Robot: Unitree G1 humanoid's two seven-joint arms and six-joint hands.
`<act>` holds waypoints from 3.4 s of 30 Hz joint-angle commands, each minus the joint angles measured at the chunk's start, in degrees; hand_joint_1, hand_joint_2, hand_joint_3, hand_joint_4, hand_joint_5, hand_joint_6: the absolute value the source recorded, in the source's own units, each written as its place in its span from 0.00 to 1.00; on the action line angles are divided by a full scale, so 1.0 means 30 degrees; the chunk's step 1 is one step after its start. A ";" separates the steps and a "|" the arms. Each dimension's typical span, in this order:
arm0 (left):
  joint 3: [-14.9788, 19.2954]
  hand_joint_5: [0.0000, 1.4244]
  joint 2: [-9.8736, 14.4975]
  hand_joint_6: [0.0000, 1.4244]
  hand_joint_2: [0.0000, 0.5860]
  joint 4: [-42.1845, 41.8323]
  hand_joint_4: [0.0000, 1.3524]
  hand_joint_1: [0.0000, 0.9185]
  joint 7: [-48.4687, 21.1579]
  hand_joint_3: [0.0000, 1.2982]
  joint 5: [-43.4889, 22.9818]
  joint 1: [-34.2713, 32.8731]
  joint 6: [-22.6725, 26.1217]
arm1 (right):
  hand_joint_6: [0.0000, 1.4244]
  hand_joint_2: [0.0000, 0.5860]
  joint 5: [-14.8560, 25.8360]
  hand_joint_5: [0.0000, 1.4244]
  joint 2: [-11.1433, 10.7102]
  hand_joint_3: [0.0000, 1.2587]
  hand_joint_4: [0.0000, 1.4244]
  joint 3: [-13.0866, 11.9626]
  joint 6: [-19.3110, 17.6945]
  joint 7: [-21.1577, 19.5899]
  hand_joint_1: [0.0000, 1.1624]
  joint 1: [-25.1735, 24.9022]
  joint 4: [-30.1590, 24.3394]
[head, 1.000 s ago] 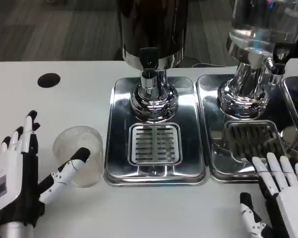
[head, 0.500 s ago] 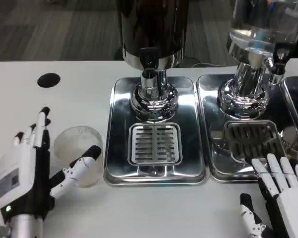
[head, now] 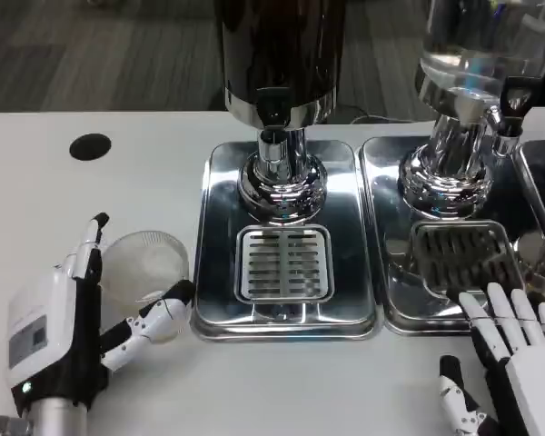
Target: Grasp the cup under the faucet to collect the drink, then remove the cup.
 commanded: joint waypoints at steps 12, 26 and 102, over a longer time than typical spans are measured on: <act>-0.1219 0.44 -0.0250 0.51 0.18 0.1058 0.23 0.39 0.0838 0.32 0.0563 -0.0936 0.0656 | 0.00 0.79 0.0445 0.00 -0.0202 0.13 0.01 -0.0702 -0.0905 -0.0540 0.04 0.0463 0.0061; -0.1106 0.67 -0.0436 0.90 0.15 -0.0083 0.40 0.58 0.2255 0.55 0.1442 -0.0134 0.1890 | 0.01 0.77 0.0385 0.00 -0.0050 0.15 0.01 -0.0544 -0.1179 -0.0455 0.00 0.0217 0.0355; -0.5076 0.62 -0.3033 0.85 0.16 0.4679 0.36 0.46 0.1731 0.47 0.3161 -0.7820 0.3074 | 0.00 0.79 0.0015 0.00 0.0011 0.14 0.01 -0.0496 -0.0462 -0.0255 0.00 -0.0112 0.0056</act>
